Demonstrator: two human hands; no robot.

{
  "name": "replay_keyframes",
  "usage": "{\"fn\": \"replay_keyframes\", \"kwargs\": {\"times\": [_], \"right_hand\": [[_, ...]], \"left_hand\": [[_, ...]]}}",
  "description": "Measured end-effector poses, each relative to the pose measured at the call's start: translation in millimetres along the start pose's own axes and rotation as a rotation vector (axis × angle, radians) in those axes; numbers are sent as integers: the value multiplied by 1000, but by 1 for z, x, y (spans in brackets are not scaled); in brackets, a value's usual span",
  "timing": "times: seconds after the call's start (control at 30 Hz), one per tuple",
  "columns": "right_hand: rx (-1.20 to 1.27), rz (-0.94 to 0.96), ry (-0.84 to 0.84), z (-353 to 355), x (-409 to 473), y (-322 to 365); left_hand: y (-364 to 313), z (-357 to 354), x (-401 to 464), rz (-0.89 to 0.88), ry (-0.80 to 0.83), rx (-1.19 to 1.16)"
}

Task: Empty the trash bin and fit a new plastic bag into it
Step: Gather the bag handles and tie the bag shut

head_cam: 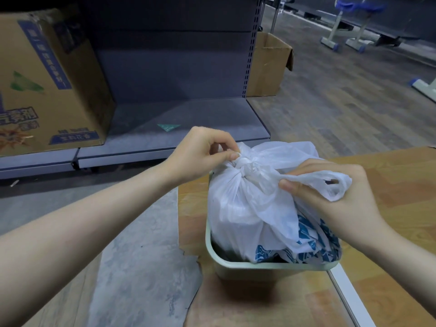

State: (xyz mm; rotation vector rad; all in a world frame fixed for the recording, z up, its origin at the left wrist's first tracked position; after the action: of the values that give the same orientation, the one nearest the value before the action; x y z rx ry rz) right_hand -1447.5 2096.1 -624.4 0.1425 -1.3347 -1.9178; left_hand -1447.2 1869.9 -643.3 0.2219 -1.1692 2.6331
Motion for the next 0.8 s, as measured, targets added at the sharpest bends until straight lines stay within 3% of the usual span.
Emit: {"fn": "replay_keyframes", "kwargs": {"times": [0.07,0.13,0.27,0.53,0.8], "right_hand": [[-79,-15,-3,2,4,4],[-311,49,-11,1,11,12],[-587,209,119,-11,16,23],[-893,67,256,-3,10,18],[-1028,155,292,-6,11,16]], "left_hand": [[-2,-1,-2,-83,47,171],[-4,-2,-4,-135,81,297],[-7,-2,-8,-274,96,430],[-18,-3,-8,-567,-12,731],[-12,-2,-4,-731,-37,936]]}}
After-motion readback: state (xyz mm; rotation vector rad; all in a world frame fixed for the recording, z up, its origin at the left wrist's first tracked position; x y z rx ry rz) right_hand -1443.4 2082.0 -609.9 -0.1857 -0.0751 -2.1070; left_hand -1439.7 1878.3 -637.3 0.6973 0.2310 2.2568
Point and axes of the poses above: each hand's wrist, its own x-axis towards the middle knuckle, its own z-axis out of the back of the hand, y = z × x, the point moved 2 cm from there along x, towards the middle knuckle, and after that the axes turned 10 degrees about y, right-handed, at the moved point
